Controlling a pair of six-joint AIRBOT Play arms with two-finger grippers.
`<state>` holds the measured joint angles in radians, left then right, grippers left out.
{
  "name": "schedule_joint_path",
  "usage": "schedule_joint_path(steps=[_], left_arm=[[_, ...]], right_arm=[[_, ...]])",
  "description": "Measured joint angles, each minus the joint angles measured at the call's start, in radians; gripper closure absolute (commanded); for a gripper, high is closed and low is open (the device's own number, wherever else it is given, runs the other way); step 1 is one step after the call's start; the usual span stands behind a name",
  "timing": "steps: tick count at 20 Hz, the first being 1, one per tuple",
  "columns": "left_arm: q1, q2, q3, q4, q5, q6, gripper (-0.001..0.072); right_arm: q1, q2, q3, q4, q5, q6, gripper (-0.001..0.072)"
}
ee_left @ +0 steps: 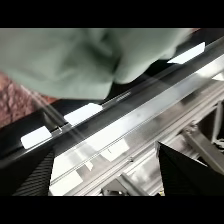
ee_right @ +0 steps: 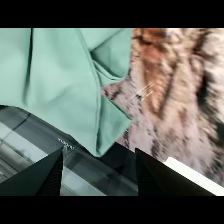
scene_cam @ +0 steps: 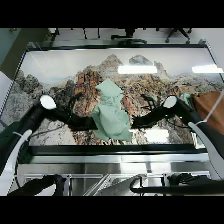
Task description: Fold the shirts.
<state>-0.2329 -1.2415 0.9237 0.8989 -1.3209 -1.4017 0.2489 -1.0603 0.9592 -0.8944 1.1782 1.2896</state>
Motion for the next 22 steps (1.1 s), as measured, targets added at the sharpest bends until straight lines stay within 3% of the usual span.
schedule_joint_path(steps=[7,8,9,10,12,13,14,20,21,22], left_arm=[[-0.163,0.059,-0.355,-0.157,0.459,0.042,0.0037],[-0.184,0.061,-0.374,-0.176,0.522,0.045,0.018],[-0.199,0.062,-0.387,-0.186,0.572,0.048,0.0302],[-0.211,0.063,-0.397,-0.195,0.615,0.049,0.0299],[-0.224,0.064,-0.408,-0.206,0.676,0.051,0.0298],[-0.228,0.064,-0.411,-0.209,0.701,0.052,0.0298],[-0.231,0.064,-0.414,-0.212,0.718,0.052,0.0298],[-0.237,0.056,-0.419,-0.22,0.756,0.055,0.03],[-0.237,0.044,-0.419,-0.222,0.756,0.056,0.0354],[-0.237,0.029,-0.417,-0.233,0.756,0.056,0.0658]], right_arm=[[0.084,-0.163,-0.002,0.172,-0.113,-0.145,0.0222],[0.087,-0.173,-0.002,0.196,-0.12,-0.163,0.03],[0.09,-0.181,-0.002,0.213,-0.131,-0.183,0.0445],[0.093,-0.189,-0.003,0.228,-0.143,-0.204,0.0543],[0.095,-0.195,-0.002,0.273,-0.151,-0.251,0.0635],[0.096,-0.197,-0.003,0.295,-0.152,-0.273,0.0636],[0.096,-0.198,-0.003,0.313,-0.153,-0.291,0.0691],[0.097,-0.2,-0.003,0.37,-0.156,-0.341,0.0691],[0.097,-0.2,-0.003,0.373,-0.156,-0.342,0.0692],[0.097,-0.2,-0.003,0.375,-0.156,-0.345,0.0692]])
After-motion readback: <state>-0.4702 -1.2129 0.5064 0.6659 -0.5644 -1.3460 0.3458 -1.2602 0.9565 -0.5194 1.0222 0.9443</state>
